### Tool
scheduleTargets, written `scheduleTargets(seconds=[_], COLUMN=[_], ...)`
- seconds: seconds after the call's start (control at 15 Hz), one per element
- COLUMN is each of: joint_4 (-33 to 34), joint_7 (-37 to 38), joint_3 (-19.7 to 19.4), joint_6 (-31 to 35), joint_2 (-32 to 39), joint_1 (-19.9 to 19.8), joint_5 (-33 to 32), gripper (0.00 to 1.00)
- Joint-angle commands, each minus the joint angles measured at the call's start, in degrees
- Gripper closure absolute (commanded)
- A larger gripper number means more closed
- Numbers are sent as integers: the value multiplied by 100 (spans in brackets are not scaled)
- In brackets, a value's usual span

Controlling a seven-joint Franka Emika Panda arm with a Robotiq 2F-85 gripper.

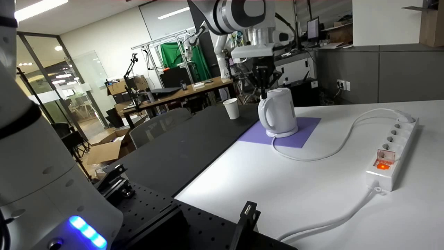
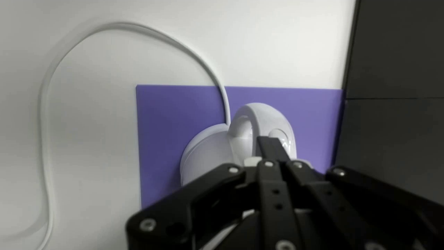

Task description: Turn on the electric kettle

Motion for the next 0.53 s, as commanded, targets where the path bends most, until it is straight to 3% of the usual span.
scheduleTargets(seconds=[0.0,0.47], joint_4=[558,899], joint_7=[128,58], joint_3=[27,93], joint_6=[-610,-1021], joint_2=[282,514], joint_1=[-66,-74], joint_5=[51,127], gripper=[100,100])
